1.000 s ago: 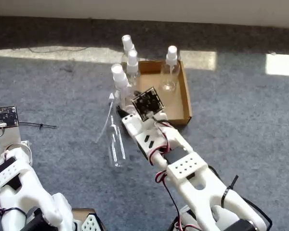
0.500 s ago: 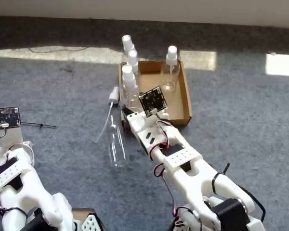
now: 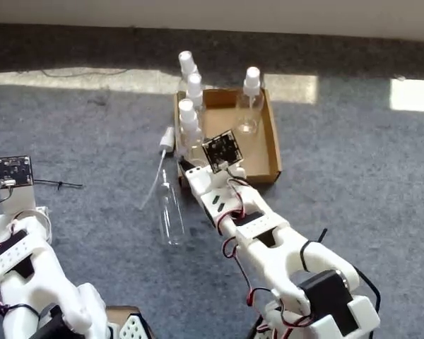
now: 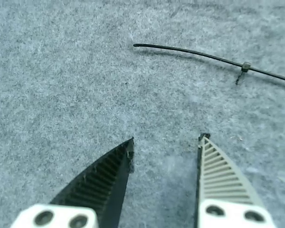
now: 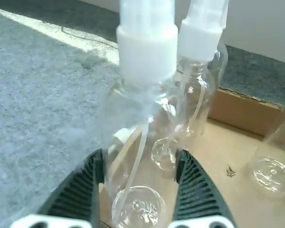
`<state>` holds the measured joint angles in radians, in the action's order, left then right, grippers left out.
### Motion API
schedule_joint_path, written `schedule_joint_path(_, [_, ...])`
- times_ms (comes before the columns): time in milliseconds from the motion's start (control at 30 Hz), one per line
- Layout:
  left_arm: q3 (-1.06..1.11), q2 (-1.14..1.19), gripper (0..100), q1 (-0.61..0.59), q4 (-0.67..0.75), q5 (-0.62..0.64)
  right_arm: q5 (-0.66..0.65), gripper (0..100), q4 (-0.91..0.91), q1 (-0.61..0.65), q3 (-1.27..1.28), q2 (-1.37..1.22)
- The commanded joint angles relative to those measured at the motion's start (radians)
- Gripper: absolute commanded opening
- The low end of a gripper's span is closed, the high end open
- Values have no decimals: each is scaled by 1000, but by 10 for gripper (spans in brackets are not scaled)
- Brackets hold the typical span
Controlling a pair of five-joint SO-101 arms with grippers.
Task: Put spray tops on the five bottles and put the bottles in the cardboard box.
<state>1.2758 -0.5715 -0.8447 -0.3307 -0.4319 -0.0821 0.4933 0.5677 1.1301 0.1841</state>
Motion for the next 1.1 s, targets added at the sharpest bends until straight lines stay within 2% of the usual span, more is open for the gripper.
schedule_joint_path(0, [-4, -5, 207, 21, 14, -2, 12, 15, 24, -10, -67, 2])
schedule_joint_path(633, [10, -7, 207, 22, 14, -2, 12, 22, 24, -10, -59, 1])
schedule_joint_path(833, [10, -7, 207, 22, 14, -2, 12, 111, 24, -7, -58, 1])
schedule_joint_path(1067, [10, -7, 207, 22, 14, -2, 12, 116, 24, -7, -58, 10])
